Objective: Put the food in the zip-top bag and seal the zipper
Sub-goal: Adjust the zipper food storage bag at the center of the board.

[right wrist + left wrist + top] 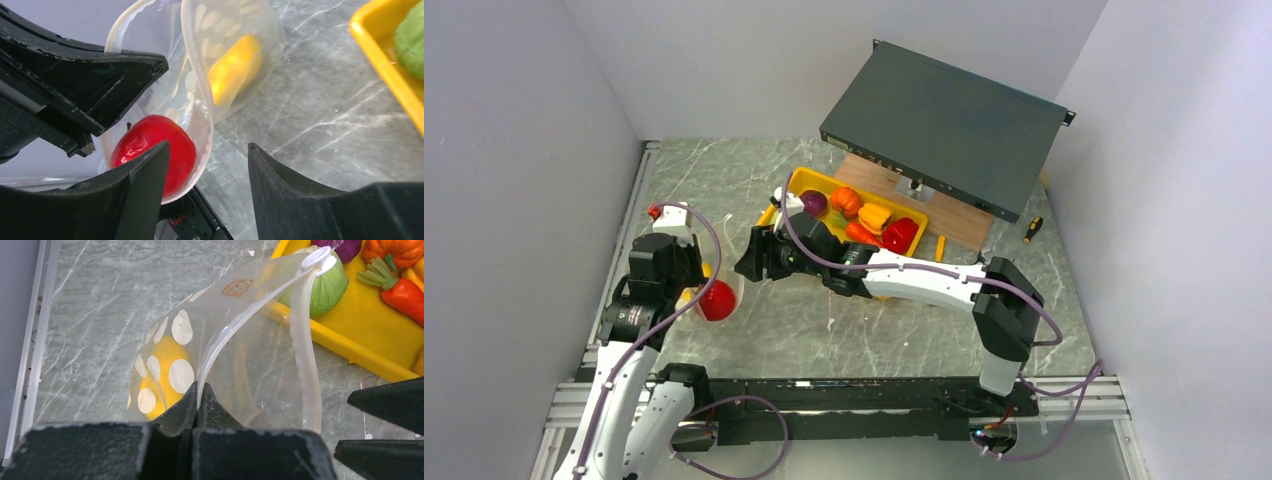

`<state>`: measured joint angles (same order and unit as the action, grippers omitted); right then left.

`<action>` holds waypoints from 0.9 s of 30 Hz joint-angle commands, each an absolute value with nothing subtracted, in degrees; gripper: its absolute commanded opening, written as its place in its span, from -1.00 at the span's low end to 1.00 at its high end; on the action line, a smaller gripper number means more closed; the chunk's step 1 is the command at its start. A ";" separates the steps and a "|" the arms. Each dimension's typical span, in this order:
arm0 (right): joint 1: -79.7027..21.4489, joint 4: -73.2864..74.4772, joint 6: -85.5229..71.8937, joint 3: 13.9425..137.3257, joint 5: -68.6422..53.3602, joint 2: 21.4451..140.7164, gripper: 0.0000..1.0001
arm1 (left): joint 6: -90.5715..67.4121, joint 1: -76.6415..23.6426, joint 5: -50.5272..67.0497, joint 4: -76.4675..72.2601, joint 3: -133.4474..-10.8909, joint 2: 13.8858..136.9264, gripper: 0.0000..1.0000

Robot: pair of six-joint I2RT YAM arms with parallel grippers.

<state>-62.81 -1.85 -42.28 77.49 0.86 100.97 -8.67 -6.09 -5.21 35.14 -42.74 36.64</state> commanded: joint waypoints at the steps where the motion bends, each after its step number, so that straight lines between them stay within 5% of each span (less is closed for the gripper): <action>1: -63.51 -7.52 -45.69 77.32 -2.95 102.73 0.18 | -8.84 -6.23 -6.08 34.14 -43.04 36.66 -1.00; 11: -65.94 -4.90 -42.45 78.40 -0.05 102.95 -0.15 | -9.13 -6.24 -7.89 34.80 -43.30 36.50 -1.00; 20: -66.00 -1.28 -33.02 84.36 2.98 102.28 -1.00 | -11.56 -6.24 -8.77 38.02 -44.88 34.35 -1.00; 27: -66.05 1.66 -29.78 88.22 3.22 99.93 -1.00 | -13.98 -6.24 -15.73 47.17 -52.76 32.62 -1.00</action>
